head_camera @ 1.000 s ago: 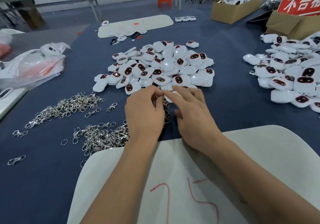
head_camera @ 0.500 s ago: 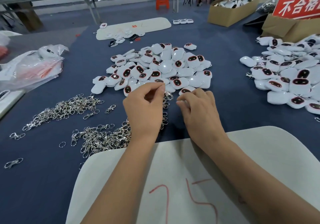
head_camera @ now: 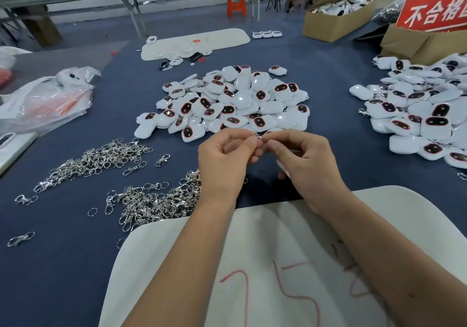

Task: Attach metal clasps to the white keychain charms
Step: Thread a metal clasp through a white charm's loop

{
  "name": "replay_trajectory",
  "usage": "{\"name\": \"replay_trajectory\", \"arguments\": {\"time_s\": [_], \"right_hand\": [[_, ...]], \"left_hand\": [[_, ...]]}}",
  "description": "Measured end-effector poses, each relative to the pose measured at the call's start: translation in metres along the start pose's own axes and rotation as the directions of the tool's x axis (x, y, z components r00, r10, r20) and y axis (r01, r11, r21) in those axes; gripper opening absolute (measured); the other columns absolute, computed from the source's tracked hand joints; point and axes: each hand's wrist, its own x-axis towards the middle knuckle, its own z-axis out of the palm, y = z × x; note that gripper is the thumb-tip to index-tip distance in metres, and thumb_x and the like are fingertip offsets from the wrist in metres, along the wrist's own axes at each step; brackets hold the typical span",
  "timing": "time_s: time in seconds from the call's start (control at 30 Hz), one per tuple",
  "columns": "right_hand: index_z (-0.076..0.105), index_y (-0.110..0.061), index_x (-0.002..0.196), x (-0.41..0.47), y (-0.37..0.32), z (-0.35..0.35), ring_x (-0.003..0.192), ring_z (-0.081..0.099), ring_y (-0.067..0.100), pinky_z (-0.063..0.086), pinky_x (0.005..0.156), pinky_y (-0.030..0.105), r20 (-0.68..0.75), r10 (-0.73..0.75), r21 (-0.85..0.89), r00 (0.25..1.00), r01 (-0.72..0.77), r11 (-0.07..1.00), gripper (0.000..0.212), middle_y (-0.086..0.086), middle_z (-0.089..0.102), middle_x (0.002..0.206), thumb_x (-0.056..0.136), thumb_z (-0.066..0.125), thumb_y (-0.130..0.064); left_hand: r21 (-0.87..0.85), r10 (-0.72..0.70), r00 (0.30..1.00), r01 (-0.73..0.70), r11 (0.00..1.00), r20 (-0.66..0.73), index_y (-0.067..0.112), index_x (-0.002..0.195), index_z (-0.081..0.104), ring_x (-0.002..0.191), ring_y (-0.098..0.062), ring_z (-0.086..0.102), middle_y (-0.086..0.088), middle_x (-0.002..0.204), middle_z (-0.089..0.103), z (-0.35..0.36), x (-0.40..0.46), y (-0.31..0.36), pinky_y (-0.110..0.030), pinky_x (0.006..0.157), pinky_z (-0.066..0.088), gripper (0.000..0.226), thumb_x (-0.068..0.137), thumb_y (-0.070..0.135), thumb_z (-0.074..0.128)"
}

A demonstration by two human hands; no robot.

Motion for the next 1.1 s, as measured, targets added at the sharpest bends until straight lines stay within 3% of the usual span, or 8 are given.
{"name": "replay_trajectory", "arguments": {"time_s": [0.13, 0.27, 0.47, 0.63, 0.8, 0.93, 1.1], "right_hand": [[0.079, -0.029, 0.100, -0.0009, -0.0017, -0.0005, 0.051, 0.051, 0.013, 0.050, 0.051, 0.025, -0.075, 0.021, 0.047, 0.997, -0.018, 0.999, 0.012, -0.003, 0.076, 0.086, 0.100, 0.070, -0.021], [0.079, -0.031, 0.096, -0.0022, -0.0032, 0.0023, 0.064, 0.059, 0.006, 0.053, 0.065, 0.029, -0.058, -0.059, -0.130, 0.997, 0.051, 0.990, 0.013, -0.012, 0.073, 0.085, 0.097, 0.073, -0.020], [0.078, -0.018, 0.090, -0.0036, -0.0079, 0.0033, 0.088, 0.068, 0.007, 0.053, 0.080, 0.024, -0.057, -0.217, -0.366, 0.975, 0.182, 0.913, 0.009, -0.011, 0.075, 0.092, 0.092, 0.077, -0.009], [0.076, -0.019, 0.093, -0.0026, -0.0089, 0.0039, 0.091, 0.068, 0.007, 0.051, 0.079, 0.018, -0.059, -0.221, -0.344, 0.974, 0.187, 0.920, 0.012, -0.014, 0.075, 0.091, 0.093, 0.074, -0.007], [0.073, -0.025, 0.087, 0.0002, -0.0071, 0.0043, 0.091, 0.066, 0.004, 0.048, 0.079, 0.013, -0.034, -0.158, -0.362, 0.987, 0.135, 0.922, 0.017, -0.019, 0.073, 0.088, 0.096, 0.072, -0.011], [0.073, -0.026, 0.085, 0.0014, -0.0076, 0.0020, 0.078, 0.066, 0.004, 0.049, 0.075, 0.018, -0.055, -0.116, -0.233, 0.992, 0.100, 0.967, 0.019, -0.019, 0.073, 0.082, 0.096, 0.072, -0.011], [0.071, -0.030, 0.080, 0.0029, -0.0071, 0.0018, 0.057, 0.056, 0.001, 0.042, 0.063, 0.016, -0.040, -0.053, -0.134, 0.998, 0.047, 0.990, 0.025, -0.023, 0.065, 0.065, 0.098, 0.071, -0.012]], "left_hand": [[0.070, 0.027, 0.999, -0.026, 0.997, -0.021, 0.007, 0.088, 0.075, 0.067, -0.013, 0.071, -0.008, 0.076, 0.076, 0.0004, 0.0006, -0.0021, -0.020, 0.062, 0.054, 0.008, 0.088, 0.000, 0.072], [0.231, 0.107, 0.993, -0.115, 0.966, 0.047, 0.009, 0.087, 0.078, 0.070, -0.013, 0.071, -0.004, 0.078, 0.076, 0.0022, -0.0014, -0.0037, -0.027, 0.071, 0.060, 0.010, 0.085, -0.001, 0.076], [0.312, 0.184, 0.983, -0.181, 0.933, 0.021, 0.009, 0.086, 0.074, 0.064, -0.005, 0.063, 0.000, 0.074, 0.071, 0.0019, -0.0032, -0.0031, -0.015, 0.063, 0.051, 0.012, 0.081, 0.000, 0.081], [0.383, 0.218, 0.973, -0.228, 0.895, 0.071, 0.012, 0.083, 0.072, 0.060, -0.001, 0.057, 0.006, 0.069, 0.066, 0.0039, -0.0037, -0.0033, -0.014, 0.059, 0.049, 0.016, 0.081, -0.003, 0.076], [0.370, 0.231, 0.970, -0.240, 0.898, 0.068, 0.011, 0.083, 0.071, 0.062, -0.003, 0.060, 0.003, 0.071, 0.068, 0.0055, -0.0055, -0.0022, -0.014, 0.060, 0.050, 0.014, 0.081, -0.001, 0.078], [0.345, 0.194, 0.978, -0.210, 0.915, 0.083, 0.009, 0.086, 0.074, 0.068, -0.017, 0.069, -0.004, 0.077, 0.072, 0.0040, -0.0045, 0.0010, -0.022, 0.067, 0.056, 0.009, 0.087, 0.000, 0.073], [0.315, 0.131, 0.977, -0.179, 0.932, 0.168, 0.010, 0.084, 0.073, 0.065, -0.008, 0.062, 0.001, 0.074, 0.068, 0.0005, -0.0016, 0.0010, -0.018, 0.066, 0.050, 0.013, 0.090, -0.001, 0.069]]}}
